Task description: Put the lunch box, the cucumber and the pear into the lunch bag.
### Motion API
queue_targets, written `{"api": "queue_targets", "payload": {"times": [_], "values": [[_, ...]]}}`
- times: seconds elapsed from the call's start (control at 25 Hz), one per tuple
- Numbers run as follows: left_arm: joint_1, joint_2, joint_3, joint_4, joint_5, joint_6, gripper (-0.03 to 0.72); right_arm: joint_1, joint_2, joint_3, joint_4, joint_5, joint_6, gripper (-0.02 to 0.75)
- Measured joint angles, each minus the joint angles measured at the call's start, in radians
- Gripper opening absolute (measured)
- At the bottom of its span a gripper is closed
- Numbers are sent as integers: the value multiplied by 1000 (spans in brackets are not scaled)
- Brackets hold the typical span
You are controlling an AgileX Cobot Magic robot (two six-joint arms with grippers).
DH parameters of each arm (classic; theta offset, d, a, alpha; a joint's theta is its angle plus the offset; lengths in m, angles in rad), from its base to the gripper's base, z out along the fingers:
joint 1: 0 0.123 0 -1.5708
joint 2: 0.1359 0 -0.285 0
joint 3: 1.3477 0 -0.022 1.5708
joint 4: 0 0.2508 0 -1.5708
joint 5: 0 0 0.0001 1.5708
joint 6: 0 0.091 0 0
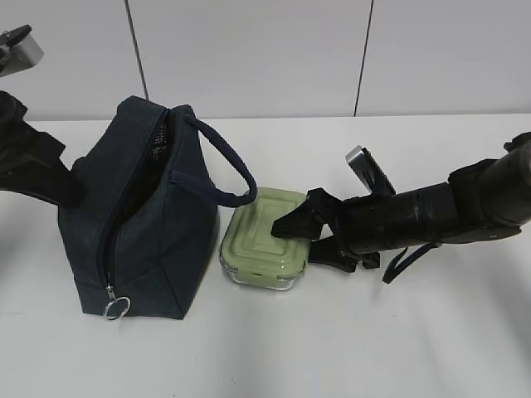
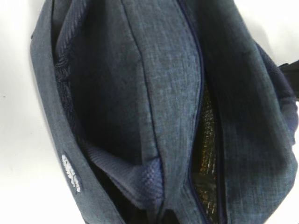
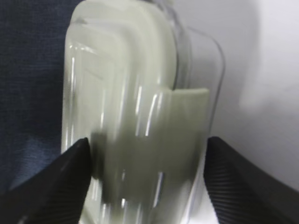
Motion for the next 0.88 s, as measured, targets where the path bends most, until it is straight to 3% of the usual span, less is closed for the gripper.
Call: {"api": "queue_targets", "payload": {"times": [0.2,0.88], "values": [[0,0,0,10,-2,0,3,0,5,-6,19,23,4,333],[0,0,0,13,-3,0,3,-39,-65,0,-29,-41,-1,304]]}}
